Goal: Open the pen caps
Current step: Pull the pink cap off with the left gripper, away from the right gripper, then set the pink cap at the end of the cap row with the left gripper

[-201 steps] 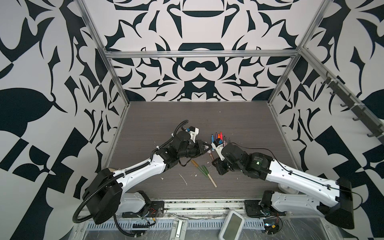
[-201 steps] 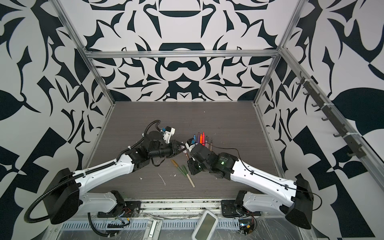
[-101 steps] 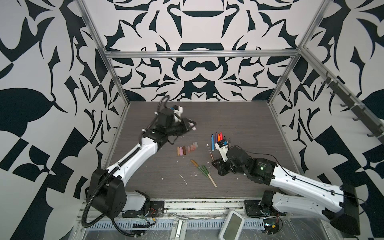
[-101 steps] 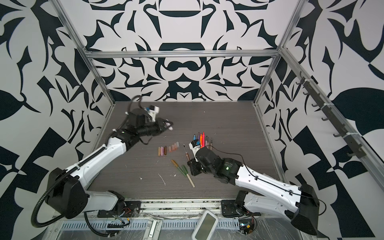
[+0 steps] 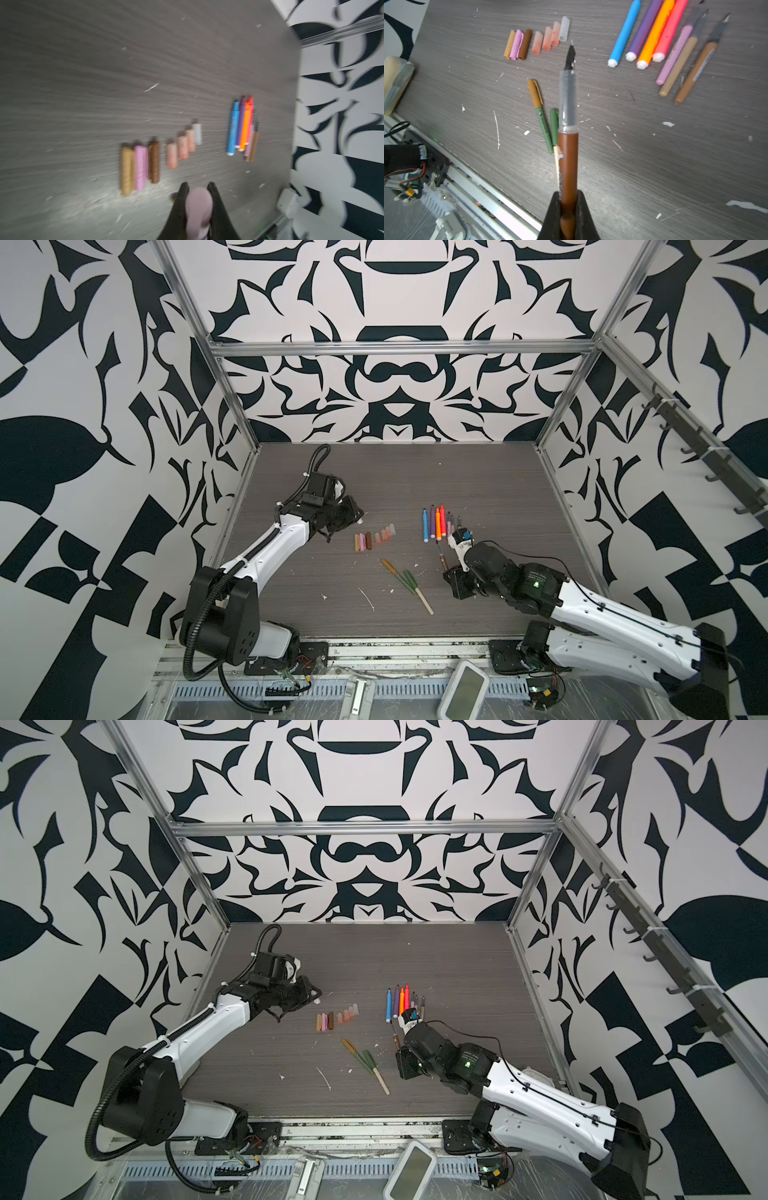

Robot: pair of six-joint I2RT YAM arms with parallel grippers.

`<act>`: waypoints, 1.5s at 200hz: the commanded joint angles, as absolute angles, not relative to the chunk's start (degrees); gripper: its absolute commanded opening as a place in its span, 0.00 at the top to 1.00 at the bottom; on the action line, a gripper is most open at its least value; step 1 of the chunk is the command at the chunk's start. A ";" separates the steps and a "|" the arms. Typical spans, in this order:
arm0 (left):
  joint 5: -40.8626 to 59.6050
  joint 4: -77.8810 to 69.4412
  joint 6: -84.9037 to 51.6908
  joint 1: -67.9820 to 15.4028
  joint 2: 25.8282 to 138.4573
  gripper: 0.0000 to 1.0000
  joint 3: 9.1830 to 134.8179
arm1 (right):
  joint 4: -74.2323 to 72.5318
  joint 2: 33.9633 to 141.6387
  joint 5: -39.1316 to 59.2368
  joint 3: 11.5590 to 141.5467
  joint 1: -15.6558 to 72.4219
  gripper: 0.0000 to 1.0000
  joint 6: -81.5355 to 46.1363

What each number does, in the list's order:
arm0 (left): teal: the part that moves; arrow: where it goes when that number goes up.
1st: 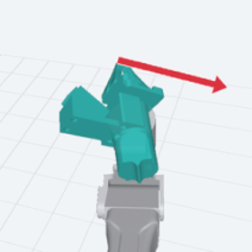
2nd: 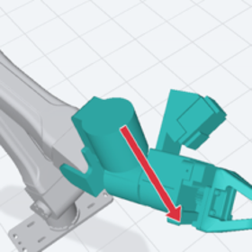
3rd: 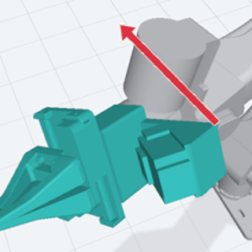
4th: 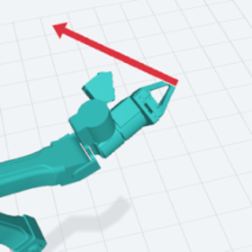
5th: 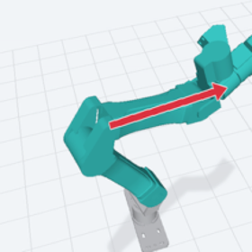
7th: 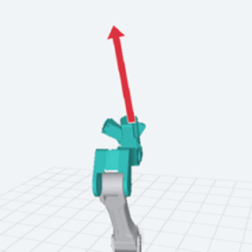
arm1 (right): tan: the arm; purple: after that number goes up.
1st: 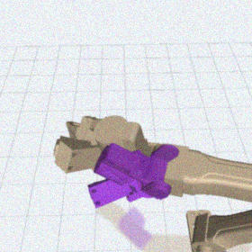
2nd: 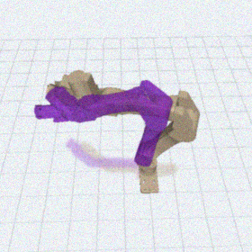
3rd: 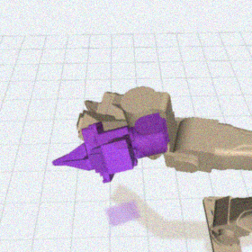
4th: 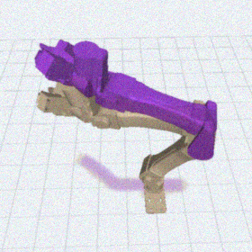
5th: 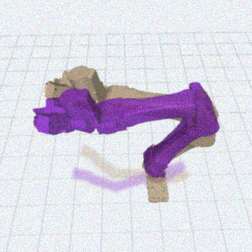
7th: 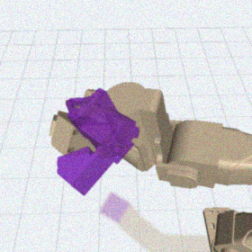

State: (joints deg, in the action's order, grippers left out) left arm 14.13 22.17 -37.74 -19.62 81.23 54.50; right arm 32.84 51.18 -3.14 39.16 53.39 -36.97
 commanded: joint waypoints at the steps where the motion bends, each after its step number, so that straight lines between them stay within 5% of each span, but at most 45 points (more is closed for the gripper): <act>1: 6.11 32.31 -31.72 -19.50 84.10 1.00 51.97 | 33.53 51.63 -4.20 41.48 51.69 1.00 -34.67; 109: 8.34 29.39 -26.54 -19.46 96.04 1.00 56.05 | 35.39 50.59 -3.12 40.61 49.20 1.00 -33.66; 206: 9.32 28.74 -27.78 -19.51 96.42 0.74 55.83 | 36.17 49.07 -3.16 39.65 48.95 1.00 -33.40; 300: 10.40 29.26 -28.13 -19.48 95.34 0.71 56.31 | 36.39 48.60 -2.90 39.30 48.95 1.00 -33.68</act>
